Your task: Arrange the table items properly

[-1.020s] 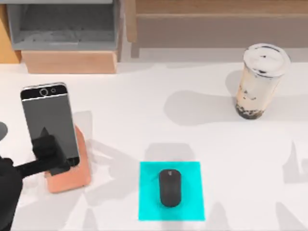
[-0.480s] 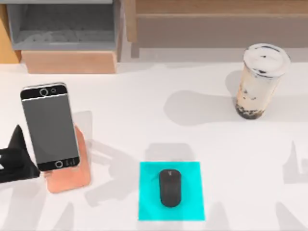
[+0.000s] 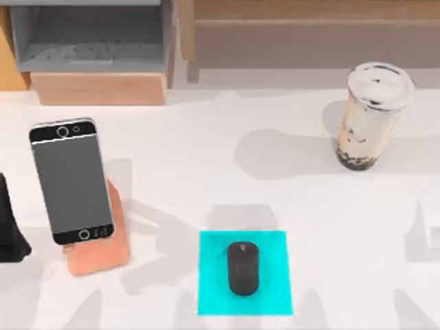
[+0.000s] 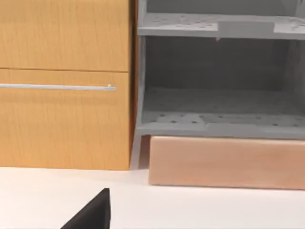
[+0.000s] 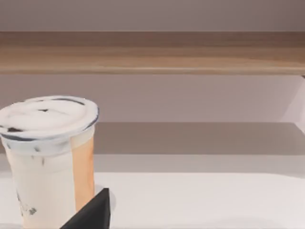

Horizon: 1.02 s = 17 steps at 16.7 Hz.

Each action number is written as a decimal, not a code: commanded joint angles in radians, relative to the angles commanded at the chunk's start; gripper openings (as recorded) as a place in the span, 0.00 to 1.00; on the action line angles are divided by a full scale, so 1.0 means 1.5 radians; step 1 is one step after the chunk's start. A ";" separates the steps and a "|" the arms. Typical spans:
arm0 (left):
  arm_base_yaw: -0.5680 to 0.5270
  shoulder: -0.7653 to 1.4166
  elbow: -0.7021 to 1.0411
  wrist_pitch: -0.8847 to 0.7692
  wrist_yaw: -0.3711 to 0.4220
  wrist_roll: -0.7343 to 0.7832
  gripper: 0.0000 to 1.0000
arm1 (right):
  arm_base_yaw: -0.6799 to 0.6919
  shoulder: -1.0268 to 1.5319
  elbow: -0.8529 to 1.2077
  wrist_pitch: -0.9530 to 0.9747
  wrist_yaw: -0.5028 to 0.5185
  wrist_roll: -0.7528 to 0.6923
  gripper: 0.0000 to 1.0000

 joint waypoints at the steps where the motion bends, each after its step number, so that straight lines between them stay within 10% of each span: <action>1: 0.012 -0.001 -0.001 0.002 0.012 0.009 1.00 | 0.000 0.000 0.000 0.000 0.000 0.000 1.00; 17: 0.020 -0.001 -0.002 0.004 0.020 0.015 1.00 | 0.082 0.276 0.027 0.215 0.076 0.004 1.00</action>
